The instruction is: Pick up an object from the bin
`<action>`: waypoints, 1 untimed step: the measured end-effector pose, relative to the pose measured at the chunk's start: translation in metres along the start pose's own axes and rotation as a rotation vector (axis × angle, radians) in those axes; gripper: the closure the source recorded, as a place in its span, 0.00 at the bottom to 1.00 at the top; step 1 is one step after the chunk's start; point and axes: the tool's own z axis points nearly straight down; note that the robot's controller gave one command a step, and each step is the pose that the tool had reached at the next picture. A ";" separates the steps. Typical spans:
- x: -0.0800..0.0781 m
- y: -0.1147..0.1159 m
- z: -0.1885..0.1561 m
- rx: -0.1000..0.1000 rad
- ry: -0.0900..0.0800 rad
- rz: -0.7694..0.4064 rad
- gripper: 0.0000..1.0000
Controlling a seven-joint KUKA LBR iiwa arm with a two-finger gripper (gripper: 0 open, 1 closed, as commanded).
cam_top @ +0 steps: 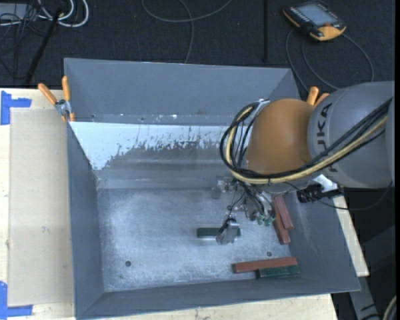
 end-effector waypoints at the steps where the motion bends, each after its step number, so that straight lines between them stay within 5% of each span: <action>1: 0.005 -0.011 0.022 0.001 0.010 0.070 0.00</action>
Offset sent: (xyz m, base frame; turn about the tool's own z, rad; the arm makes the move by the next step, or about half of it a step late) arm -0.0074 -0.0268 -0.0123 0.1314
